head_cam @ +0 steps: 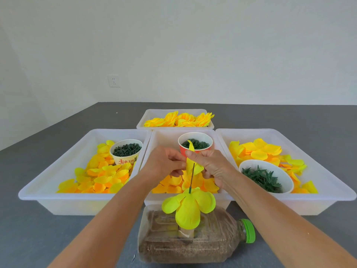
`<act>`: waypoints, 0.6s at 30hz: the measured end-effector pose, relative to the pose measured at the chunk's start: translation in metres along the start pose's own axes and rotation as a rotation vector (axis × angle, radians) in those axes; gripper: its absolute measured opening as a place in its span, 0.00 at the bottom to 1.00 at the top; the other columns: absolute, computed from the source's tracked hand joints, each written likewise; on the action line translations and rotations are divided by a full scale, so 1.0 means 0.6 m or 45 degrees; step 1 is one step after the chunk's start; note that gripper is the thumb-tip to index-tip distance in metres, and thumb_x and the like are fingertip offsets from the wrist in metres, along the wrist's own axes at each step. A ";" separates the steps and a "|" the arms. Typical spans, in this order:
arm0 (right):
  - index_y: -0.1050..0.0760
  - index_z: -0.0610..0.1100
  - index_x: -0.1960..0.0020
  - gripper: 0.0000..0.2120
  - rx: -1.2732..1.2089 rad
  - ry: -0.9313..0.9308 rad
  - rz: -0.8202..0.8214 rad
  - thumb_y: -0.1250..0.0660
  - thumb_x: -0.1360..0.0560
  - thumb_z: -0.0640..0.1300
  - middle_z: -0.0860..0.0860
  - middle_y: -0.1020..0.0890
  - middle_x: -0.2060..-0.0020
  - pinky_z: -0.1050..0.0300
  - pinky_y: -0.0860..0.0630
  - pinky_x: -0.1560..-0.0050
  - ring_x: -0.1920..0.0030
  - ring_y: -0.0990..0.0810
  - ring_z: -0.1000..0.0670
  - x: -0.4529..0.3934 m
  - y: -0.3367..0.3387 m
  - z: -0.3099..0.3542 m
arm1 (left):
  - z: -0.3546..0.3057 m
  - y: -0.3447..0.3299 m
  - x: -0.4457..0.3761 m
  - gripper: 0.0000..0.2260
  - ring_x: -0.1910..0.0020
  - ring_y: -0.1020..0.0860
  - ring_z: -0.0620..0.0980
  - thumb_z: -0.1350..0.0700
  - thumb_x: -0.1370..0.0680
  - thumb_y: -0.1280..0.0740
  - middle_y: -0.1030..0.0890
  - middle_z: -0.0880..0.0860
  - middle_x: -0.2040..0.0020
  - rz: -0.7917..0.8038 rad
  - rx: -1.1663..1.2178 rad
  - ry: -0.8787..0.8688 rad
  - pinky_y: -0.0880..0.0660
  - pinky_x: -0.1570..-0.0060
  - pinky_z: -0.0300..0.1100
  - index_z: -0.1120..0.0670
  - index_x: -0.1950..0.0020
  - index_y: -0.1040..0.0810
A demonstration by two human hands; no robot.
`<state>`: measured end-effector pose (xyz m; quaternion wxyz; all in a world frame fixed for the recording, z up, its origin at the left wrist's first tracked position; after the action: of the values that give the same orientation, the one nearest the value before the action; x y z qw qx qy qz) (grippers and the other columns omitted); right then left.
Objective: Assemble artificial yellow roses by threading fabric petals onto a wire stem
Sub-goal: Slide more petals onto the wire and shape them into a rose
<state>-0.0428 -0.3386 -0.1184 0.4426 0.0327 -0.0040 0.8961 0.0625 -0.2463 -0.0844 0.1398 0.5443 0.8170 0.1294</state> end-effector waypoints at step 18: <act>0.31 0.46 0.70 0.18 0.087 0.059 0.065 0.25 0.39 0.56 0.56 0.39 0.79 0.65 0.46 0.79 0.78 0.44 0.55 0.008 -0.008 0.010 | 0.019 0.050 -0.006 0.10 0.71 0.25 0.55 0.60 0.26 0.31 0.23 0.57 0.71 -0.399 -0.168 0.005 0.22 0.67 0.48 0.53 0.68 0.21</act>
<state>-0.0415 -0.3321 -0.1125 0.4181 0.0270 0.0359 0.9073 0.0938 -0.2374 -0.0837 0.1921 0.3996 0.8818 0.1605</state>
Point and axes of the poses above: each hand's wrist, its own x-axis away from the middle knuckle, its own y-axis out of the back of the hand, z = x × y, the point moved 8 cm from there along -x, towards the middle knuckle
